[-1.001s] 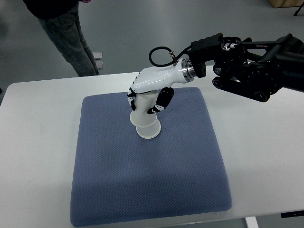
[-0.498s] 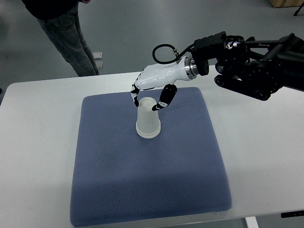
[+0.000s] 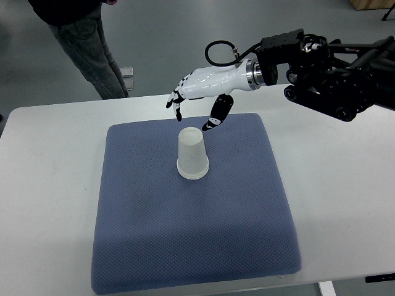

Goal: Stack paper cups

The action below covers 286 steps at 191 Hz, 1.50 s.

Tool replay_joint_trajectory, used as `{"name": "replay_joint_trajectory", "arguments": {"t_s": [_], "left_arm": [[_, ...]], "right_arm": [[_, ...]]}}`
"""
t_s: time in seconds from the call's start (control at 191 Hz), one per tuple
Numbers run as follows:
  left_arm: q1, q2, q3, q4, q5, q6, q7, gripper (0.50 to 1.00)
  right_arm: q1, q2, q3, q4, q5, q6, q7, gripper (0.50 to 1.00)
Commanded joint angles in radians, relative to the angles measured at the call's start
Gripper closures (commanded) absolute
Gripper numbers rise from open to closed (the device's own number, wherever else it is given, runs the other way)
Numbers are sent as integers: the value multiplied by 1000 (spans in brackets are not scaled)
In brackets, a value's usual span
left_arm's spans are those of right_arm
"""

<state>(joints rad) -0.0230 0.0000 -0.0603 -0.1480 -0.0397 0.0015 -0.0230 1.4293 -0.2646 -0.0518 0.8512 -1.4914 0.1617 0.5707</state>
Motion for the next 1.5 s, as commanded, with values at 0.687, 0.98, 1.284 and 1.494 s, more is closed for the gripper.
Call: {"name": "replay_joint_trajectory", "arguments": {"t_s": [0.687, 0.98, 1.284, 1.494], "left_arm": [[0, 0, 0, -1, 0, 0, 0, 500], [0, 0, 1, 1, 0, 0, 0, 500], [0, 0, 1, -1, 0, 0, 0, 500], [0, 0, -1, -1, 0, 0, 0, 500]], "right_arm": [[-155, -53, 262, -340, 804, -111, -5, 609], [-236, -44, 294, -391, 1336, -111, -6, 609], [-297, 4, 296, -391, 1675, -171, -146, 609], [-311, 5, 296, -380, 1778, -151, -272, 607]]}}
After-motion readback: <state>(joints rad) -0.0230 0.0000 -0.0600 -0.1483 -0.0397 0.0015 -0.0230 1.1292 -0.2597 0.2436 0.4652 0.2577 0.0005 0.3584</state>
